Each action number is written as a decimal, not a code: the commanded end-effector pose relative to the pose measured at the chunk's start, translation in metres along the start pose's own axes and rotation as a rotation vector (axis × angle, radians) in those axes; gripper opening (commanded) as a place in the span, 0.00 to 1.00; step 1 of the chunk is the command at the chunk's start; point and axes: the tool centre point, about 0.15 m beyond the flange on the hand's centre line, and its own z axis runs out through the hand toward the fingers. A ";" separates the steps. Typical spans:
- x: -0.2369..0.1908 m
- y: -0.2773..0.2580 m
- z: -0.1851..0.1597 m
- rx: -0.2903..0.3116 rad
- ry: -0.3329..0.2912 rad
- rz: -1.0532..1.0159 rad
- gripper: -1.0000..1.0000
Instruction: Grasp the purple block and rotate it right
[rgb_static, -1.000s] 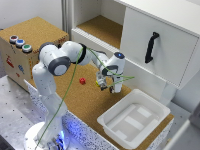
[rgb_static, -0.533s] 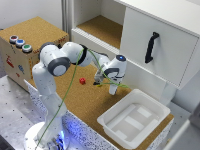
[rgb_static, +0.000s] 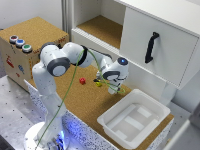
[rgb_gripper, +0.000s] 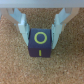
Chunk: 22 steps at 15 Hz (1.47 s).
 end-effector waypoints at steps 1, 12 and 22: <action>-0.011 0.005 -0.007 -0.046 -0.099 -0.057 1.00; -0.041 0.014 -0.070 -0.032 -0.060 -0.721 1.00; -0.164 0.051 -0.069 -0.150 -0.148 -1.771 1.00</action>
